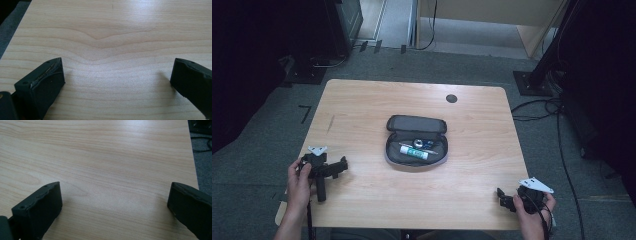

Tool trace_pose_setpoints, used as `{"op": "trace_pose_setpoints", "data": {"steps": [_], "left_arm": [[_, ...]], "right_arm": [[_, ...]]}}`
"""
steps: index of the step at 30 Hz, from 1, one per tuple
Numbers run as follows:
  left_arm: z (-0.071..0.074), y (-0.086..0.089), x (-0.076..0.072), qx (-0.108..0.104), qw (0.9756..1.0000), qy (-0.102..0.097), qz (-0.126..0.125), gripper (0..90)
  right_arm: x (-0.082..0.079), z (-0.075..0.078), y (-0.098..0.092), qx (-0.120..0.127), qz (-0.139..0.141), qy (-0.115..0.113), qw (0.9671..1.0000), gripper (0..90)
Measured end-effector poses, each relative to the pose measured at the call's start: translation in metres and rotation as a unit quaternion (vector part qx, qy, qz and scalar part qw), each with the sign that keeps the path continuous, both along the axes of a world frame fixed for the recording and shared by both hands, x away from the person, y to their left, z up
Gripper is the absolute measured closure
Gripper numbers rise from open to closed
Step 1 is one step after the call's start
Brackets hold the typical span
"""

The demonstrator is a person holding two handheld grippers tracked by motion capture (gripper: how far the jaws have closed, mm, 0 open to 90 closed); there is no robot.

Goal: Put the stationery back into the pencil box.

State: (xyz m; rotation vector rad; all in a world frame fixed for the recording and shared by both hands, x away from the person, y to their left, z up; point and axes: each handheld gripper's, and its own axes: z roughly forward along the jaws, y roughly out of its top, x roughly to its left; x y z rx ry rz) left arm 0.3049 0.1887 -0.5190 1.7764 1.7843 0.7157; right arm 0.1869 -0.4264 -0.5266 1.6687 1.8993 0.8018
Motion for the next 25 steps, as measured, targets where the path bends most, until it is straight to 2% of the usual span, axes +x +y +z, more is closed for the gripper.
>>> {"op": "trace_pose_setpoints", "data": {"steps": [25], "left_arm": [[-0.0001,-0.0008,0.0009,0.000,1.0000,0.000,-0.001,0.0]], "right_arm": [[0.0017,0.0000,0.0043,0.001,-0.011,0.001,0.9999,0.0]]}}
